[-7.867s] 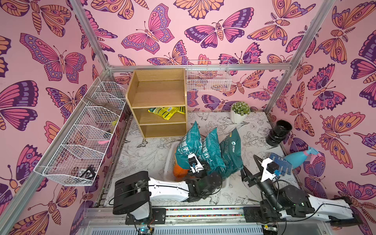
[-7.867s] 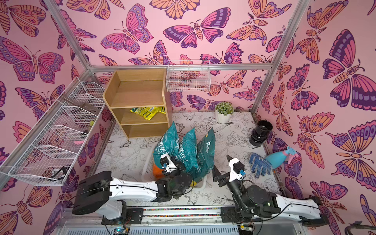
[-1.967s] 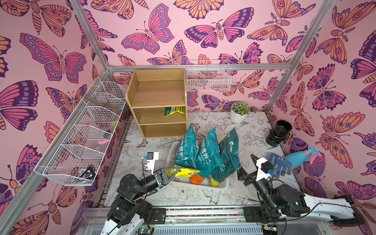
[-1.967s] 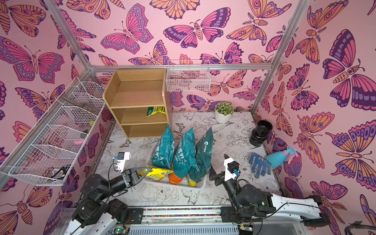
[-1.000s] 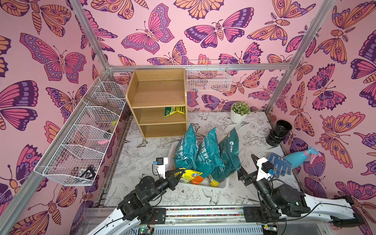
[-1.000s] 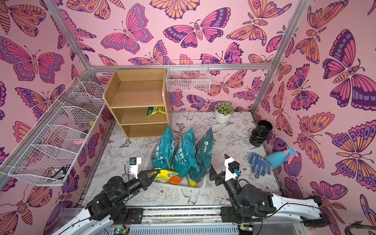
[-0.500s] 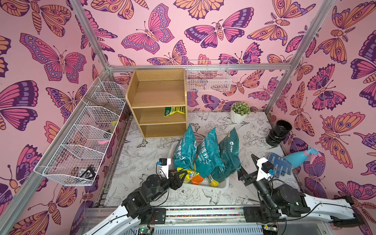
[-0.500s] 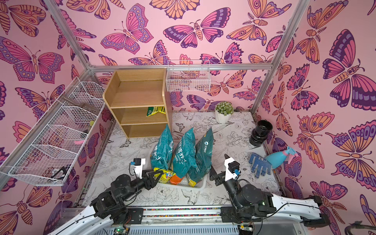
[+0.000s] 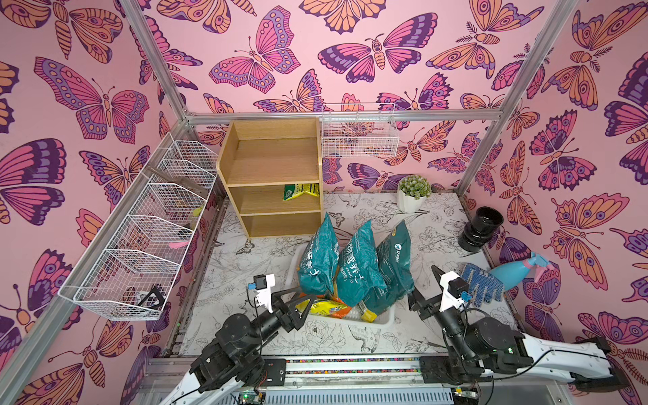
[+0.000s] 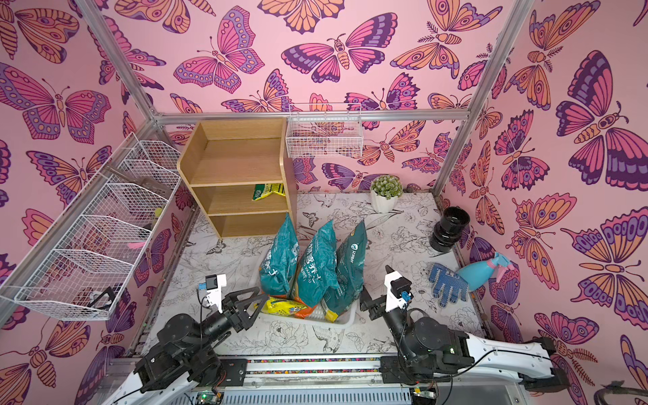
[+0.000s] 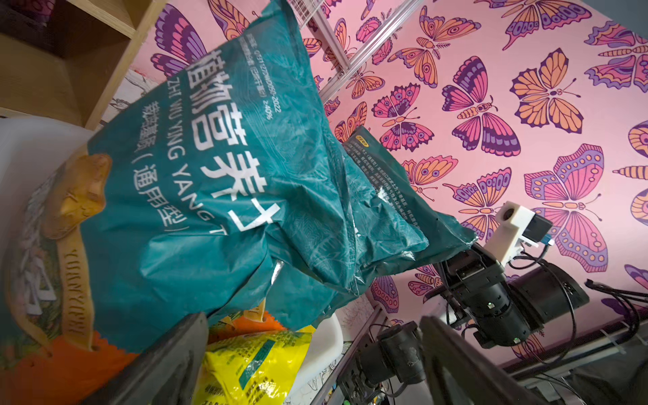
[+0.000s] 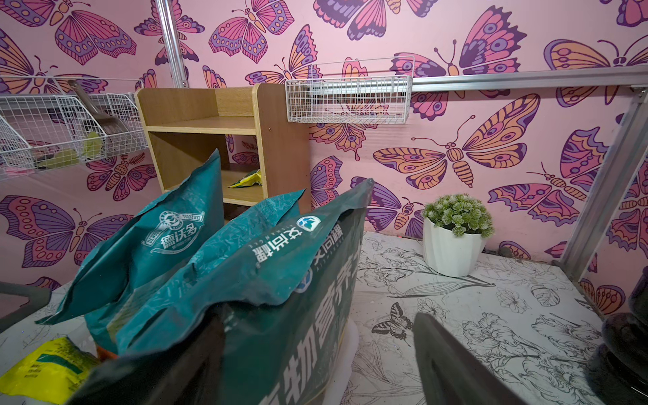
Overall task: Take down the fertilizer bag from the shelf
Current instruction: Pick up the fertilizer bag from the shelf.
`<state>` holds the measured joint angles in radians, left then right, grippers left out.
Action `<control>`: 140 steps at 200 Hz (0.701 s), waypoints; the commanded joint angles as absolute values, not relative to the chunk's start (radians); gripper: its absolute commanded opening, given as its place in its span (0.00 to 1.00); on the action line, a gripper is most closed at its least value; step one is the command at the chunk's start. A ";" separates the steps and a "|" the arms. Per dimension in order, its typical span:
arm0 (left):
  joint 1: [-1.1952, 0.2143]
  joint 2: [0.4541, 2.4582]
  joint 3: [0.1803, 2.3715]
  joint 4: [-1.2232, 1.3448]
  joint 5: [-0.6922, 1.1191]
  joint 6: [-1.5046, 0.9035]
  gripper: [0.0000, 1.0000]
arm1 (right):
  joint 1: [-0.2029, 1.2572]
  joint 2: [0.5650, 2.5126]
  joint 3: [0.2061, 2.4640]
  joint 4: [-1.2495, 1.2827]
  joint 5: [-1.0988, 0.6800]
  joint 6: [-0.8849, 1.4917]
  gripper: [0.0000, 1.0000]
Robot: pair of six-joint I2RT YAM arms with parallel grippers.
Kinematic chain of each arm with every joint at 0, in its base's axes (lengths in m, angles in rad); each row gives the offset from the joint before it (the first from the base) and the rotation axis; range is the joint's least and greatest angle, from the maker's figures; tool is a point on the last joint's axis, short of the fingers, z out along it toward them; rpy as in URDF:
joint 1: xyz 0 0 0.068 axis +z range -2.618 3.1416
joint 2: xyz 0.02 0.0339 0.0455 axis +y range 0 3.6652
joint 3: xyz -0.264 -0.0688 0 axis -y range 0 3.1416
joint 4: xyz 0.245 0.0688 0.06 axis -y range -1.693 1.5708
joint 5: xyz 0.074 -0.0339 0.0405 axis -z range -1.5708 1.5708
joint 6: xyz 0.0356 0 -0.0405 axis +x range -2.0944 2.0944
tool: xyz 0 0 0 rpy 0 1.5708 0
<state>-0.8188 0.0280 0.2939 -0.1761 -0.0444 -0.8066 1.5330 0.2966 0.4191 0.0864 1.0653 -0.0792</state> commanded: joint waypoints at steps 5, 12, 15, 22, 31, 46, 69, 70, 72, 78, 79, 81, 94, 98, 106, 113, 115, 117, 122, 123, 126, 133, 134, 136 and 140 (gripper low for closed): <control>-0.815 0.054 0.261 -0.084 -0.485 -0.779 0.88 | 1.525 0.309 0.426 0.095 1.059 -0.092 0.88; -0.815 0.068 0.236 -0.006 -0.575 -0.743 0.85 | 1.523 0.308 0.428 0.087 1.059 -0.087 0.88; -0.814 0.075 0.224 0.033 -0.601 -0.721 0.85 | 1.523 0.306 0.427 0.087 1.059 -0.087 0.88; -0.812 0.102 0.209 0.123 -0.650 -0.671 0.89 | 1.523 0.304 0.422 0.092 1.059 -0.088 0.88; -0.801 0.164 0.237 0.158 -0.689 -0.644 0.93 | 1.523 0.303 0.412 0.108 1.060 -0.099 0.88; -0.753 0.325 0.386 0.047 -0.667 -0.675 0.92 | 1.522 0.306 0.411 0.124 1.063 -0.115 0.88; -0.580 0.604 0.492 0.048 -0.348 -0.775 0.97 | 1.519 0.304 0.411 0.130 1.064 -0.126 0.88; -0.569 0.615 0.494 0.056 -0.329 -0.780 0.97 | 1.519 0.304 0.411 0.129 1.063 -0.126 0.88; -0.549 0.632 0.497 0.070 -0.292 -0.791 0.97 | 1.519 0.304 0.411 0.129 1.062 -0.126 0.88; -0.482 0.699 0.508 0.114 -0.185 -0.826 0.97 | 1.519 0.303 0.408 0.129 1.060 -0.126 0.88; -0.470 0.709 0.509 0.122 -0.167 -0.832 0.97 | 1.519 0.302 0.408 0.129 1.061 -0.126 0.88; -0.448 0.729 0.513 0.136 -0.133 -0.845 0.97 | 1.518 0.301 0.407 0.129 1.060 -0.125 0.88; -0.315 0.851 0.547 0.241 0.061 -0.921 0.97 | 1.517 0.298 0.403 0.121 1.059 -0.118 0.88; -0.279 0.889 0.562 0.270 0.117 -0.946 0.97 | 1.517 0.299 0.403 0.119 1.057 -0.115 0.88; -0.223 0.963 0.595 0.329 0.217 -1.001 0.96 | 1.517 0.298 0.403 0.114 1.056 -0.112 0.88; -0.187 1.027 0.620 0.381 0.294 -1.054 0.94 | 1.517 0.298 0.403 0.112 1.057 -0.113 0.88; -0.179 1.045 0.627 0.397 0.308 -1.069 0.93 | 1.517 0.298 0.403 0.111 1.058 -0.112 0.88; -0.172 1.062 0.633 0.414 0.327 -1.085 0.92 | 1.517 0.298 0.403 0.110 1.057 -0.113 0.88; -0.160 1.104 0.645 0.460 0.361 -1.117 0.91 | 1.517 0.296 0.402 0.109 1.056 -0.113 0.88; -0.159 1.112 0.648 0.470 0.366 -1.125 0.90 | 1.517 0.295 0.402 0.109 1.056 -0.113 0.88; -0.155 1.136 0.654 0.498 0.382 -1.143 0.90 | 1.517 0.294 0.402 0.109 1.056 -0.113 0.88; -0.149 1.182 0.667 0.559 0.405 -1.179 0.90 | 1.517 0.291 0.400 0.110 1.052 -0.114 0.88; -0.149 1.190 0.669 0.568 0.409 -1.181 0.90 | 1.517 0.290 0.399 0.110 1.052 -0.114 0.88; -0.148 1.205 0.672 0.587 0.413 -1.182 0.90 | 1.517 0.290 0.399 0.112 1.051 -0.115 0.88; -0.147 1.228 0.678 0.623 0.414 -1.186 0.90 | 1.517 0.289 0.395 0.115 1.049 -0.116 0.88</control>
<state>-0.1673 1.1236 0.6312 0.3466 0.1547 -1.0275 1.5253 0.3004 0.4152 0.1127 1.0645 -0.1081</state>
